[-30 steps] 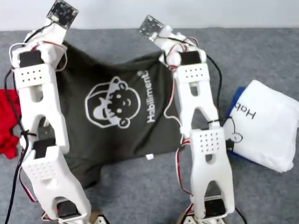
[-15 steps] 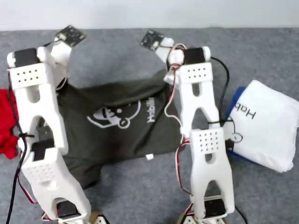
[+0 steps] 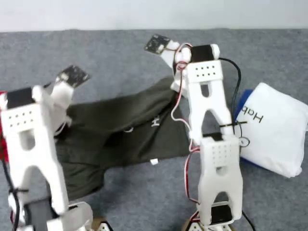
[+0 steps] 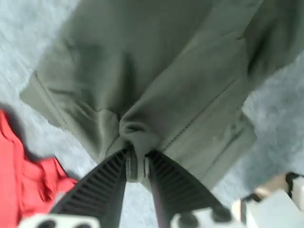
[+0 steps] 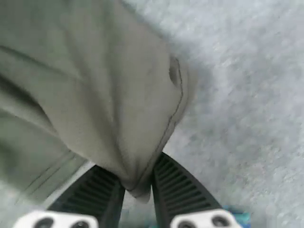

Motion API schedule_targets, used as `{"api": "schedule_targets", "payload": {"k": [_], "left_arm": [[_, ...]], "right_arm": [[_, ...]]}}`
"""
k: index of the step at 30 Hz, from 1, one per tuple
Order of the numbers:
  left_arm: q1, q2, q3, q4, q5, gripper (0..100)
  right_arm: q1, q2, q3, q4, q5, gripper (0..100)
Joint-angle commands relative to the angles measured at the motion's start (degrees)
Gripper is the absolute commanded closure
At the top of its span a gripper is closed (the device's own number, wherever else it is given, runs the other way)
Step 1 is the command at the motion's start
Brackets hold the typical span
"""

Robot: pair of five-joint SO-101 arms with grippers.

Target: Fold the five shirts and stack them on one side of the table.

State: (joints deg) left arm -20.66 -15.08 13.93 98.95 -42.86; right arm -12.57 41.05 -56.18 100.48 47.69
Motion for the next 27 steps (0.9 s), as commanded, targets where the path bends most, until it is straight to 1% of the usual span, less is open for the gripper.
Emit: {"api": "schedule_targets", "payload": {"k": [1,6,10,15,17,19,20,21,24,25,27], "left_arm": [[-4.9,-7.5,5.7,1.8,-2.7,100],[-12.4,-10.9,12.0,1.7,-7.1,100],[-16.7,-10.8,14.6,1.4,-10.4,100],[-19.0,-11.0,15.9,1.4,-12.3,100],[-19.2,-11.1,15.9,1.5,-12.5,100],[-19.2,-11.4,15.9,1.6,-14.2,99],[-19.3,-11.9,15.9,1.6,-15.0,98],[-20.0,-12.5,15.9,1.6,-15.6,96],[-21.5,-15.8,15.7,1.6,-15.6,88],[-22.0,-17.3,15.7,1.6,-15.6,87],[-22.5,-20.6,15.8,1.6,-15.6,86]], "right_arm": [[-0.7,-14.1,15.5,2.4,1.5,98.8],[-0.7,-21.8,29.7,2.3,1.5,98.8],[-0.8,-22.9,35.5,2.3,1.1,98.8],[-2.0,-23.0,38.1,2.3,1.1,98.8],[-2.3,-22.9,38.2,2.3,1.1,98.7],[-2.4,-23.5,38.2,2.5,1.1,97.5],[-2.2,-24.0,38.2,2.6,0.5,95.1],[-2.2,-24.9,38.3,2.6,-0.1,90.7],[-0.7,-29.3,39.2,2.6,-2.5,73.4],[-0.4,-30.8,39.4,2.5,-3.1,69.6],[-0.2,-33.5,39.5,2.5,-3.3,68.2]]}}
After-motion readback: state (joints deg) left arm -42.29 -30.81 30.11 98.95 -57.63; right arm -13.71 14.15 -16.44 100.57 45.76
